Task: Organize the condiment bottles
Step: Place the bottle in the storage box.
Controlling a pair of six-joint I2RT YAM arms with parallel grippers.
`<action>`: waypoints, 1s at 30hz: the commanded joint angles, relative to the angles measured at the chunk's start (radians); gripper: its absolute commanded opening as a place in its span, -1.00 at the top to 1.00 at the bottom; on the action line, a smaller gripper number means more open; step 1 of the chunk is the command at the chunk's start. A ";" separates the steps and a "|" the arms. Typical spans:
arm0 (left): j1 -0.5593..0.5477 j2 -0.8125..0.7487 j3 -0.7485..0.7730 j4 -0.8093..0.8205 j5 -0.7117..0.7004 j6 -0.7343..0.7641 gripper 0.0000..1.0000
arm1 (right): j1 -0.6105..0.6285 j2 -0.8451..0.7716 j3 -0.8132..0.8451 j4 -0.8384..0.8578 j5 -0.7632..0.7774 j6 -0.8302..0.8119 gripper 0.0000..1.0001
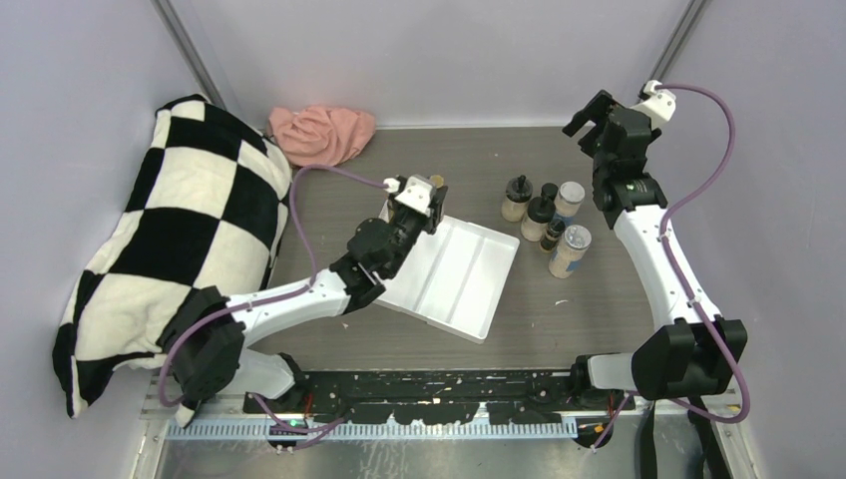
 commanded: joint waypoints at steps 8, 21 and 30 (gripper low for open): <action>-0.020 -0.218 -0.174 0.164 -0.138 0.031 0.99 | -0.005 -0.057 -0.020 0.041 -0.034 0.034 -0.84; -0.025 -0.271 -0.343 0.344 -0.252 0.077 1.00 | -0.004 -0.044 -0.032 0.062 -0.047 0.041 -0.84; -0.025 -0.240 -0.431 0.495 -0.325 0.100 0.99 | -0.003 -0.028 -0.035 0.078 -0.055 0.044 -0.83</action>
